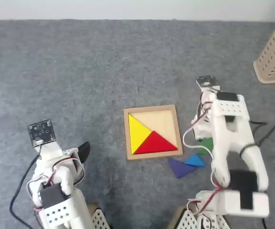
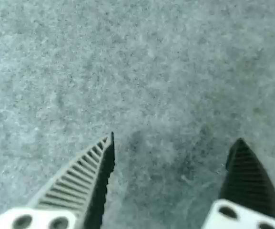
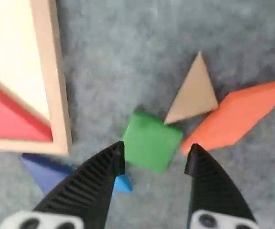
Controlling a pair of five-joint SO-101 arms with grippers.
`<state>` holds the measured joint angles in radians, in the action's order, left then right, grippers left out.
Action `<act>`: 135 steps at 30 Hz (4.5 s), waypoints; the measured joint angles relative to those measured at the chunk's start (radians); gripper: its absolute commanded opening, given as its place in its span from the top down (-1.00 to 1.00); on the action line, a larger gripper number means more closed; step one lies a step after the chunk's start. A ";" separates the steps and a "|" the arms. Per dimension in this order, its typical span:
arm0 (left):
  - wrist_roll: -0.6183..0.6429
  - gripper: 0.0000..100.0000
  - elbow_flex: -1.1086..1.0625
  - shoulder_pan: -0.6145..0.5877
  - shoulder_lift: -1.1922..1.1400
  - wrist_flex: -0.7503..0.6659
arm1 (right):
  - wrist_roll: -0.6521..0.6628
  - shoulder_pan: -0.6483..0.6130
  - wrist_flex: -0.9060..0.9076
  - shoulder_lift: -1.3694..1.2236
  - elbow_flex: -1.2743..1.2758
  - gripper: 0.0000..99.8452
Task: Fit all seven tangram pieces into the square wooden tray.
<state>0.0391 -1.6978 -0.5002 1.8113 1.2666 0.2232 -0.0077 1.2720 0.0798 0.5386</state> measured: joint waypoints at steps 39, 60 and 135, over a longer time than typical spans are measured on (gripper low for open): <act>0.000 0.29 0.000 0.000 0.000 0.000 | -0.044 0.021 -0.026 0.169 0.118 0.57; 0.000 0.29 0.000 0.000 0.000 0.000 | -0.104 -0.054 -0.034 -0.153 -0.054 0.57; 0.000 0.29 0.000 0.000 0.000 0.000 | 0.279 0.017 0.187 -0.071 -0.483 0.99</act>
<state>0.0391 -1.6978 -0.5002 1.8113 1.2666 0.5025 0.0092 1.4592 0.0092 0.0552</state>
